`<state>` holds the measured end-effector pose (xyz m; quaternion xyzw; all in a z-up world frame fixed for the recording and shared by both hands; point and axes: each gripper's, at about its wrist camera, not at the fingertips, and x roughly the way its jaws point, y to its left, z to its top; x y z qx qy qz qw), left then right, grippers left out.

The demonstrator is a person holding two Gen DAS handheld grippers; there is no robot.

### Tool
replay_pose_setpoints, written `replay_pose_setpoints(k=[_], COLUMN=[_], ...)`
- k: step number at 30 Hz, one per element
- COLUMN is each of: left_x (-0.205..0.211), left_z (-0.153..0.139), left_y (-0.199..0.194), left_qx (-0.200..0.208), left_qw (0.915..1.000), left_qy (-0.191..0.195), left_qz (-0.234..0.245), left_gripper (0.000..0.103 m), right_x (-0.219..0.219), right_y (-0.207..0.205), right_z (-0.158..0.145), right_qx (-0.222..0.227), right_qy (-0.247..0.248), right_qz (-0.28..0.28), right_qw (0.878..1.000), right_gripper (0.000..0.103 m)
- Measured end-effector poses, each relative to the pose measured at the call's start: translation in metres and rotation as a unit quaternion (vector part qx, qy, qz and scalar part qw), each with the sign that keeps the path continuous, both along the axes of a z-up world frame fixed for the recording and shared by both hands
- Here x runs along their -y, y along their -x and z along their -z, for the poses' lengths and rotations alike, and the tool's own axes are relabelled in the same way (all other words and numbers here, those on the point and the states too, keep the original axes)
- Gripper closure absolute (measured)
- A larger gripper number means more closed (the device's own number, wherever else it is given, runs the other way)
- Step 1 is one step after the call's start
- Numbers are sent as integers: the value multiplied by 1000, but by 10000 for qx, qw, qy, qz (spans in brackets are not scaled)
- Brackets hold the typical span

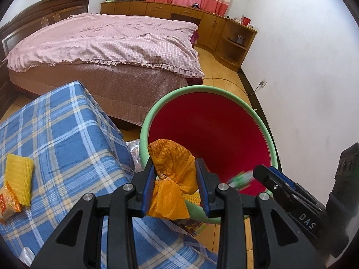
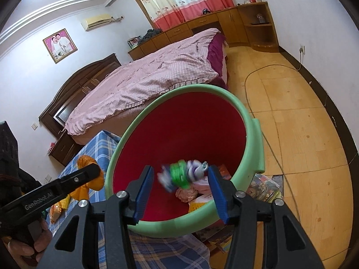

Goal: Collect trash
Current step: 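Open both tools to drop wrapper and figure into the bucket, then move both tools back toward the clear plastic bag on the table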

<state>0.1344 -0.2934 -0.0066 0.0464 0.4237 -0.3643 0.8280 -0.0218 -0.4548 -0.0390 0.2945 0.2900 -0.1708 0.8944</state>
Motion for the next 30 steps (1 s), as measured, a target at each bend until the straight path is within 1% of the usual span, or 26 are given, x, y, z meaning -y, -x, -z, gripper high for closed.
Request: replay_pose_setpoints(k=[3,5,8,9,10,12,17,22,26,30], left_x=[4,6,8,9,9,8,6,-5,-16,-26], left_z=[3,5,7,7,8,8,5,6,3,-1], left_y=[-1,-1,-1,-1,-2,-2,-1,-2,-2,1], left_qx=[-48,-58,-83,-102,-115,-129,-67,-117,-96,-43], left_qw=[10000,10000,9999,9998,9998,9998,9999,9999,9997,9994], left_qy=[-13,-40,-118,-122,-112,-57,-65,-68,-63,-72], left_qz=[57,60,86,101,111,124,97,-84,-232,-343], left_gripper=[68,67,63,60,55,52,51,51,51,51], right_x=[1,1,4,6,6,7,7,7,3,-6], right_y=[3,5,9,9,10,10,10,13,14,13], right_z=[-2,-5,-7,-7,-7,-7,-7,-7,-9,-11], right_qx=[52,92,140,143,145,151,148,148,145,145], right_qy=[-25,-46,-78,-84,-89,-100,-97,-103,-105,-127], right_qz=[27,64,142,164,182,191,186,166,151,99], right_qw=[10000,9999,9998,9997,9997,9997,9997,9997,9997,9998], right_gripper=[42,42,40,39,39,38,36,33,29,28])
